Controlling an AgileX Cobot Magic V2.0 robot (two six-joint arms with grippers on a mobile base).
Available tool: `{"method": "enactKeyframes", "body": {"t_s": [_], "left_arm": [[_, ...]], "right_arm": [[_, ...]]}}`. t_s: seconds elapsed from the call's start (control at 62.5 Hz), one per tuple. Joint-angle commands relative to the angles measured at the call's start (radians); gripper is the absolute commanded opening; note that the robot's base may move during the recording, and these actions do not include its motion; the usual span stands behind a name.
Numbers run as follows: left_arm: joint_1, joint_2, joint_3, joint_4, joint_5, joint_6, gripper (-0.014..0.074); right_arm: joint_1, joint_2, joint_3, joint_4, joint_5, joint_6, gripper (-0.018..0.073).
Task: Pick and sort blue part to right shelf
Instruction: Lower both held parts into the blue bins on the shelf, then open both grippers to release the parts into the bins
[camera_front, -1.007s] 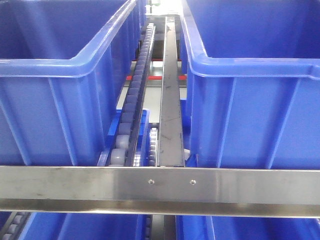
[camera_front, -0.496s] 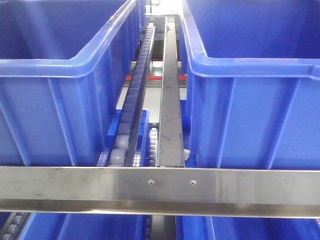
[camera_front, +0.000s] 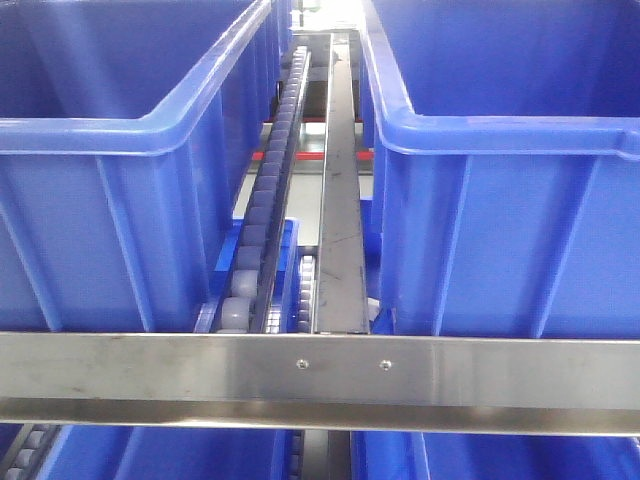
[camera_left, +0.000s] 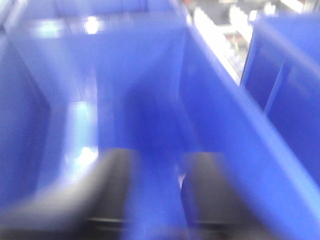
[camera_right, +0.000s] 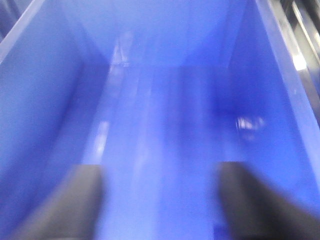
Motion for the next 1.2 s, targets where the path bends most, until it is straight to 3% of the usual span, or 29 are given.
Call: {"method": "enactKeyframes", "body": {"t_s": [0.0,0.048,0.096,0.208,0.384,0.64,0.911,1.183], "left_arm": [[0.012,-0.028,-0.038,0.004,-0.093,0.0,0.0136],[0.029,-0.028,-0.038,0.004,-0.083,0.0,0.0132],[0.051,-0.03,-0.038,0.002,-0.071,0.0,0.0128],[0.117,-0.06,-0.038,-0.043,-0.046,0.0,0.0127],[0.179,-0.152,-0.012,-0.05,-0.017,0.0,0.0127],[0.192,-0.358,0.128,-0.062,-0.003,-0.006,0.0127],[0.192,-0.59,0.279,-0.097,-0.005,0.0,0.0127],[0.192,-0.615,0.289,-0.096,-0.005,-0.006,0.0126]], "right_arm": [[-0.004,-0.027,-0.04,0.003,-0.06,-0.008,0.0125],[-0.004,-0.031,-0.04,0.003,-0.059,-0.008,0.003],[-0.004,-0.032,-0.04,0.003,-0.058,-0.008,0.0069],[-0.004,-0.047,-0.039,0.002,-0.045,-0.008,0.0048],[-0.004,-0.12,0.008,-0.008,-0.071,-0.008,0.0048],[-0.004,-0.317,0.178,-0.008,-0.191,-0.008,0.0048],[-0.004,-0.563,0.309,-0.008,-0.185,-0.008,0.0048],[-0.004,-0.632,0.319,-0.008,-0.18,-0.008,0.0048]]}}
